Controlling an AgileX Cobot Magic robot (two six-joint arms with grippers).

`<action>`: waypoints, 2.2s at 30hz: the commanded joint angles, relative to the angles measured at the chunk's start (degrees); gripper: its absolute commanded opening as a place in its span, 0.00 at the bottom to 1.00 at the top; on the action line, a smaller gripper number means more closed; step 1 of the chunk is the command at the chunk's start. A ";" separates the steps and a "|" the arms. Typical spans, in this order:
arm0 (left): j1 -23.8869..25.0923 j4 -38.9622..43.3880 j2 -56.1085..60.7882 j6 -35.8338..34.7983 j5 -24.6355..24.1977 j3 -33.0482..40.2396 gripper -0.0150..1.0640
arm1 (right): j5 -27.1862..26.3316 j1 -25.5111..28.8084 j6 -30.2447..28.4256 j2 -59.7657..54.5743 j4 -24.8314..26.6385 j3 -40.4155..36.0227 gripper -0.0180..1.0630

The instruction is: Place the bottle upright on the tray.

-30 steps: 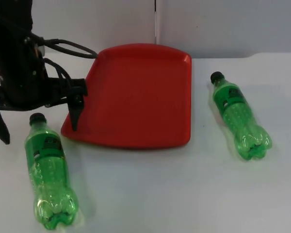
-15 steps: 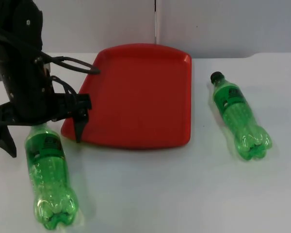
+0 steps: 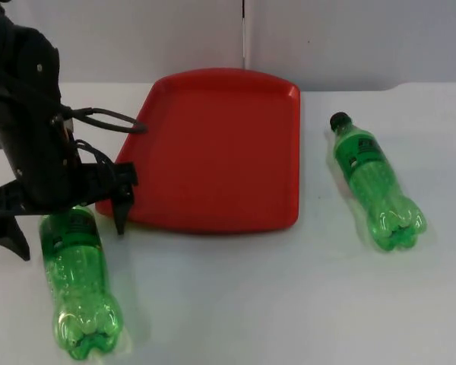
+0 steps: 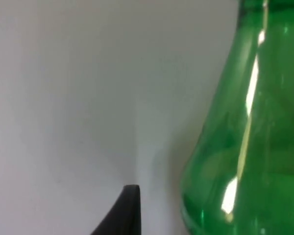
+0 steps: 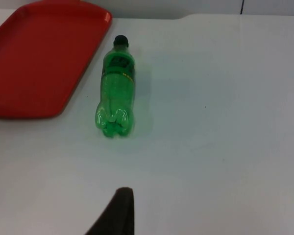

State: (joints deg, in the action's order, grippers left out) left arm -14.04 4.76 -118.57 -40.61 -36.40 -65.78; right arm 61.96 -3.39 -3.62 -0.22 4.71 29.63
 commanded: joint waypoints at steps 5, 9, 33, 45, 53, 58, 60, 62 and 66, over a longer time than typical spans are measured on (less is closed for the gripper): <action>1.36 -3.71 -1.29 3.06 2.15 0.27 0.99 | -0.23 0.42 -0.01 0.22 0.08 -0.03 0.99; 1.51 -4.35 -2.01 4.78 2.25 0.31 0.99 | -0.23 0.42 -0.01 0.22 0.08 -0.03 0.99; 1.29 -3.67 -0.83 8.03 -0.55 0.41 0.01 | -0.23 0.42 -0.01 0.22 0.08 -0.03 0.99; 1.29 -3.67 8.46 10.82 4.90 0.41 0.01 | -0.23 0.42 0.13 0.22 0.08 -0.03 0.99; 1.29 -3.67 23.19 16.41 21.14 0.41 0.01 | -0.23 0.42 0.13 0.22 0.08 -0.03 0.99; 1.29 -1.59 30.49 16.70 33.32 0.41 0.01 | -0.23 0.42 0.13 0.22 0.08 -0.03 0.99; 1.29 0.38 33.24 17.60 38.36 0.41 0.01 | -0.23 0.42 0.13 0.22 0.08 -0.03 0.99; 1.29 3.36 34.97 17.87 41.37 0.41 0.01 | -0.23 0.42 0.13 0.22 0.08 -0.03 0.99; 1.29 13.40 36.90 17.87 47.88 0.41 0.01 | -0.23 0.42 0.13 0.22 0.08 -0.03 0.99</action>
State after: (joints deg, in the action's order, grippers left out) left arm -12.48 14.32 -82.50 -22.89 8.51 -65.53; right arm 61.96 -3.39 -3.19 -0.22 4.71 29.63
